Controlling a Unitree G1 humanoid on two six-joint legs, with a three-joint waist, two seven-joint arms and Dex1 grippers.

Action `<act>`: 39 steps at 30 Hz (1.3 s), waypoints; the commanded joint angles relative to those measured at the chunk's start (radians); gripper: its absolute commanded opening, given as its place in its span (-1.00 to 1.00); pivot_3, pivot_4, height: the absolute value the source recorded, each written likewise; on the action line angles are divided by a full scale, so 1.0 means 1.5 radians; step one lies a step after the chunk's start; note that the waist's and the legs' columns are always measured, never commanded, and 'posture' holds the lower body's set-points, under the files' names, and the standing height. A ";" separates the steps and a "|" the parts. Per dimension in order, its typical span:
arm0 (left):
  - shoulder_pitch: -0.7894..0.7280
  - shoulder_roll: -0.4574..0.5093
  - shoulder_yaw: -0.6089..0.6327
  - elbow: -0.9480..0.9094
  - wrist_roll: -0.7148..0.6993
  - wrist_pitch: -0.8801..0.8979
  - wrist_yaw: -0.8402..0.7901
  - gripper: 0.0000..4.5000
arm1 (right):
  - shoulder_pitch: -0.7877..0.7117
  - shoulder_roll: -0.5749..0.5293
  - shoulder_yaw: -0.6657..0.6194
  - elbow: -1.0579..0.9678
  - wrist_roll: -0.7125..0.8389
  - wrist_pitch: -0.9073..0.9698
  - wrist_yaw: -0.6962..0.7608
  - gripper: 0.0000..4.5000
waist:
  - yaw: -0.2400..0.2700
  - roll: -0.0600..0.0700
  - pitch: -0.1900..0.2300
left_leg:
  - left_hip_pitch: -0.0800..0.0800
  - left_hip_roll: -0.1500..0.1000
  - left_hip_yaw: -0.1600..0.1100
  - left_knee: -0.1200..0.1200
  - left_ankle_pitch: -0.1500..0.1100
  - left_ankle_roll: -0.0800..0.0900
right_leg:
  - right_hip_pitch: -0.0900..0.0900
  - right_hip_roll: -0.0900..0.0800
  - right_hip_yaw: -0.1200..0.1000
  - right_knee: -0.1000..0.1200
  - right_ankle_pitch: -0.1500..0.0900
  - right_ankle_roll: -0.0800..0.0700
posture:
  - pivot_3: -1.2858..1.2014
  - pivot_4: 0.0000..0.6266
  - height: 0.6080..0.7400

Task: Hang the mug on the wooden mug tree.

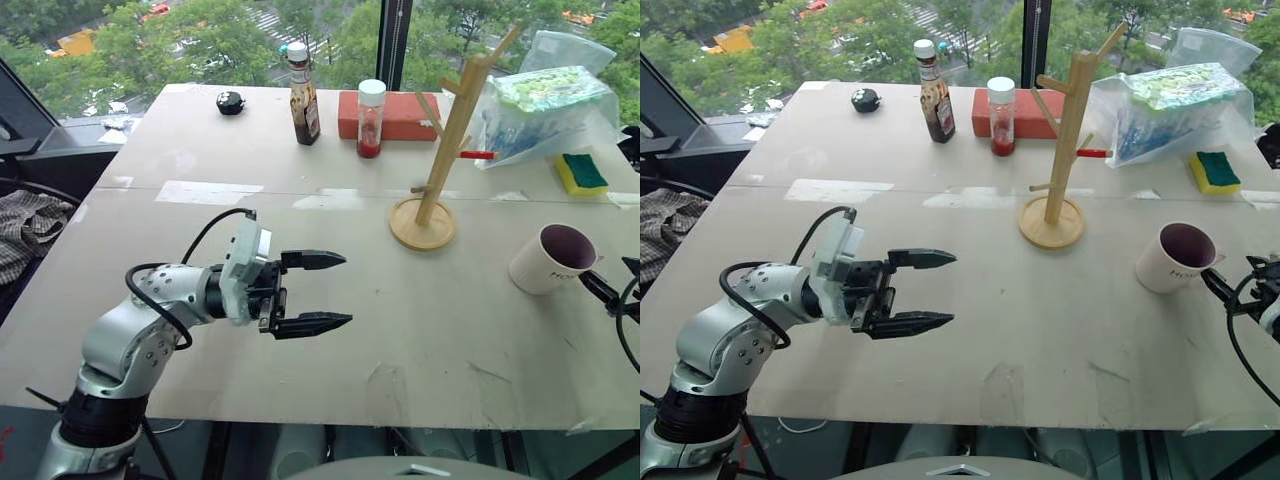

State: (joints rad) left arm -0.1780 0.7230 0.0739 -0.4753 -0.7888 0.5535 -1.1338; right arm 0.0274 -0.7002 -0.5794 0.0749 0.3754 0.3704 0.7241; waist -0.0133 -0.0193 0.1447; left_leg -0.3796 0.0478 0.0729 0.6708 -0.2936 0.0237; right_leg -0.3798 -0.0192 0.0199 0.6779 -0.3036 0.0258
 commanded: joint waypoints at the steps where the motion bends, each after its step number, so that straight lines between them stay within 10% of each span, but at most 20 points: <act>1: 0.009 0.014 0.029 -0.031 -0.016 -0.006 0.004 1.00 | -0.039 0.006 0.022 0.034 -0.004 -0.037 -0.009 0.97 | 0.000 0.000 0.000 | 0.000 0.000 0.000 0.000 0.000 0.000 | 0.000 0.000 0.000 0.000 0.000 0.000 | 0.03 -0.52 1.00; 12: 0.028 0.029 0.059 -0.050 -0.047 0.008 0.023 1.00 | -0.119 0.027 0.086 0.145 0.001 -0.120 0.027 -0.97 | 0.001 0.001 0.001 | 0.000 0.000 0.000 0.000 0.000 0.000 | 0.000 -0.003 0.000 0.000 0.000 0.000 | 0.03 -0.52 1.00; 27: 0.026 -0.005 0.105 -0.040 -0.078 -0.022 0.065 1.00 | -0.197 -0.101 0.175 -0.251 0.072 0.047 0.062 -0.97 | 0.000 0.003 0.002 | 0.000 0.000 0.000 0.000 0.000 0.000 | 0.000 -0.004 -0.001 0.000 0.000 0.000 | 0.03 -0.52 1.00; 39: 0.074 0.001 0.180 -0.079 -0.132 -0.024 0.091 1.00 | -0.482 -0.167 0.339 -0.085 0.007 0.104 0.137 -0.97 | 0.000 0.002 0.003 | -0.001 0.000 -0.001 0.000 0.000 0.000 | -0.001 -0.005 -0.002 -0.001 0.000 0.000 | 0.03 -0.52 1.00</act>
State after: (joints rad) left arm -0.0752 0.7229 0.3056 -0.5445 -0.9566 0.5266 -1.0157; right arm -0.6619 -0.9283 -0.0679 -0.0793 0.4027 0.5419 0.8984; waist -0.0133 -0.0157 0.1490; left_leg -0.3821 0.0479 0.0716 0.6704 -0.2937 0.0238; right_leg -0.3811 -0.0267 0.0162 0.6754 -0.3036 0.0256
